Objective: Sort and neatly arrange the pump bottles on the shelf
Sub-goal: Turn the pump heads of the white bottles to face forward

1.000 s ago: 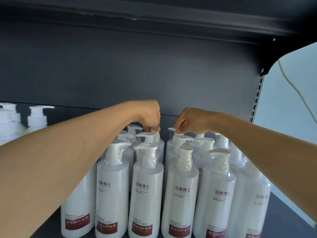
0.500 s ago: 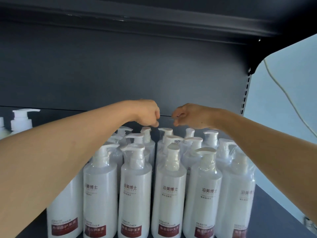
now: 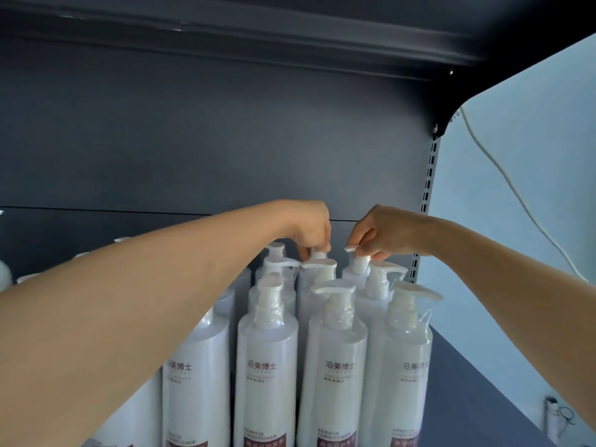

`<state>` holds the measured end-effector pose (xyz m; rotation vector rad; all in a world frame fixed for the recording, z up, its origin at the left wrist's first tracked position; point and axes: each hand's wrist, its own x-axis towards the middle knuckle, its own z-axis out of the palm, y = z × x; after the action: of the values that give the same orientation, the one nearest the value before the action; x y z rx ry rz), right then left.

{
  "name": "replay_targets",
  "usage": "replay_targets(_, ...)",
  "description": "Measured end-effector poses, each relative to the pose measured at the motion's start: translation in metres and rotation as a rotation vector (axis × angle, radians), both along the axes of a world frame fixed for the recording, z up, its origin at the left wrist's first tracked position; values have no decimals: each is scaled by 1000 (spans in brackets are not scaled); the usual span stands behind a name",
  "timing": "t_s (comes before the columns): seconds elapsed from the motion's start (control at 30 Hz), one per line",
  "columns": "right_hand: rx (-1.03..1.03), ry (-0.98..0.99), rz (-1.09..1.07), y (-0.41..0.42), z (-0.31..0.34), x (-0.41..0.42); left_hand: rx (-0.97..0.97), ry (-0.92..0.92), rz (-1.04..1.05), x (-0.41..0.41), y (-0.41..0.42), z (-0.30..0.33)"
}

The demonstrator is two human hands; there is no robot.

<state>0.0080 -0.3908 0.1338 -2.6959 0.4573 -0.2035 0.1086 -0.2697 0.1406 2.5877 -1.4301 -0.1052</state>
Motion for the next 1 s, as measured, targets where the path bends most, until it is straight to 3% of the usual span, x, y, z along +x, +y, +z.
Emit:
replay_targets(0.53, -16, 14, 14, -2, -2, -5, -82, 101, 74, -13, 3, 1)
replay_targets(0.8, 62, -98, -26, 4, -6, -23, -7, -46, 94, -27, 13, -1)
replay_targets(1.0, 78, -182, 8, 20, -3, -55, -128, -199, 132, -57, 31, 4)
